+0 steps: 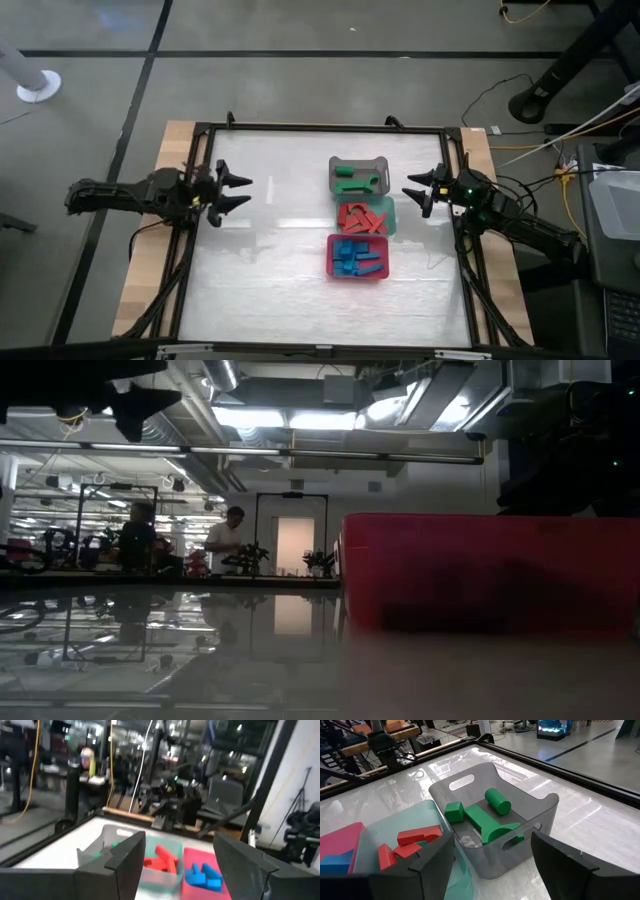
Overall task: Sort blocks
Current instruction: Return to home position
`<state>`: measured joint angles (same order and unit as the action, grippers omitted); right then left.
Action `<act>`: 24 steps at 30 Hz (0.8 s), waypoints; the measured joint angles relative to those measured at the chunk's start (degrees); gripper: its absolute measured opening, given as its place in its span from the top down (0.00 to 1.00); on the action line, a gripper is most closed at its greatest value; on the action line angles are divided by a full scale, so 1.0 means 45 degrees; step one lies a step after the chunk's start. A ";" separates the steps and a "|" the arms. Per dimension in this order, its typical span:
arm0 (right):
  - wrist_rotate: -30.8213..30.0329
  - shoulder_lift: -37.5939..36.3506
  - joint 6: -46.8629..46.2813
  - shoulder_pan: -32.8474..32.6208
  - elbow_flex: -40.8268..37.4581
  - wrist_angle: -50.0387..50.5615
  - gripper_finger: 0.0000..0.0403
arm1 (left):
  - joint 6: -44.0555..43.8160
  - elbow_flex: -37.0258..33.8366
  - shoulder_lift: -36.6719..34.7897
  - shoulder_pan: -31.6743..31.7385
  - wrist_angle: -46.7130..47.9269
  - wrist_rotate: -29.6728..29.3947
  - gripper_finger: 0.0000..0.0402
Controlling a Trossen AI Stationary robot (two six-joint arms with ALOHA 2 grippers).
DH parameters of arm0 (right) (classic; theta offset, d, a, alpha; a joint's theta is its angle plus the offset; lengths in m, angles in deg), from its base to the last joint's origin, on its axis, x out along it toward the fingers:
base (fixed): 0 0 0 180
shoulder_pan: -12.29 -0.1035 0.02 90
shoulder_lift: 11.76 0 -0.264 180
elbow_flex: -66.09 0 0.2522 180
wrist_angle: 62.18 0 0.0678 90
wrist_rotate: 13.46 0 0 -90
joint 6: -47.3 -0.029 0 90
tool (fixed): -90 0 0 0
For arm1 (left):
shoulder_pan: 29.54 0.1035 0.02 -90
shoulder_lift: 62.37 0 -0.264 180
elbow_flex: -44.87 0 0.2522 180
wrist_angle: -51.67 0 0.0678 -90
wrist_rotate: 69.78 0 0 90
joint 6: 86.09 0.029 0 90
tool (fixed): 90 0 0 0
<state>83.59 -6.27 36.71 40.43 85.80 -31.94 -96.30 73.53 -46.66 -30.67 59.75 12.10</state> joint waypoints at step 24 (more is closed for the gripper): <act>-0.0001 0.0000 0.0005 0.0000 -0.0002 0.0003 0.34 | 0.1146 -0.2730 -0.3435 0.0010 -0.0152 -0.0044 0.45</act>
<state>83.59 -6.27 36.73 40.43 85.79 -31.93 -91.14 61.25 -62.12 -30.62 59.07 11.91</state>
